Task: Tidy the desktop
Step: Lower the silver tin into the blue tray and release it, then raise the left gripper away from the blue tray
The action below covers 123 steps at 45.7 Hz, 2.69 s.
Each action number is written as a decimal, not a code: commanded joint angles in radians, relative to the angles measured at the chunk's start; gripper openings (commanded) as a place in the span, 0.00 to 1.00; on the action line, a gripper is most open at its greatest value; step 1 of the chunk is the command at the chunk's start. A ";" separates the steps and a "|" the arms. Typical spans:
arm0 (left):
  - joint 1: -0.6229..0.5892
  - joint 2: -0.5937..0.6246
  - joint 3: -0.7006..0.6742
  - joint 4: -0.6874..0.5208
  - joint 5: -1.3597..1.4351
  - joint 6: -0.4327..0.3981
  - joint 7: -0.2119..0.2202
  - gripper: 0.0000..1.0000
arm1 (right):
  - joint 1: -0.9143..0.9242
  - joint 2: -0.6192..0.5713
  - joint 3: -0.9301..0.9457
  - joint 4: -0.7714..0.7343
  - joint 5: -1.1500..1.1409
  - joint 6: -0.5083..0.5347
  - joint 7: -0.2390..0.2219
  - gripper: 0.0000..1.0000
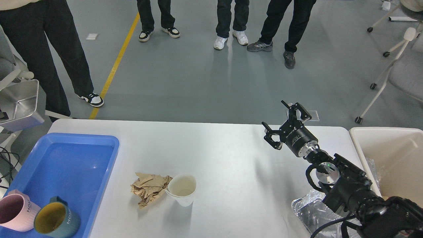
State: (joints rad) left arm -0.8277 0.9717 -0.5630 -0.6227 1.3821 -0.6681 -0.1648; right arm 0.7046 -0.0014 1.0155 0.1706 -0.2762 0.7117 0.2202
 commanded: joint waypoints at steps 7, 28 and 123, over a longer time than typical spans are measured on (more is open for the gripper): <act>0.004 -0.218 0.250 0.277 -0.069 0.194 -0.139 0.00 | -0.007 0.000 0.000 0.000 0.000 0.000 0.001 1.00; 0.036 -0.367 0.405 0.434 -0.141 0.283 -0.148 0.00 | -0.022 -0.002 0.000 0.000 0.000 0.000 0.001 1.00; -0.232 -0.318 0.305 0.445 -0.866 -0.168 -0.335 0.95 | 0.012 0.003 0.000 0.001 0.000 0.000 0.001 1.00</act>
State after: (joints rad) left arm -1.0582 0.7298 -0.2291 -0.1776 0.6318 -0.8263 -0.4930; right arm 0.7163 0.0016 1.0155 0.1712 -0.2761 0.7113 0.2201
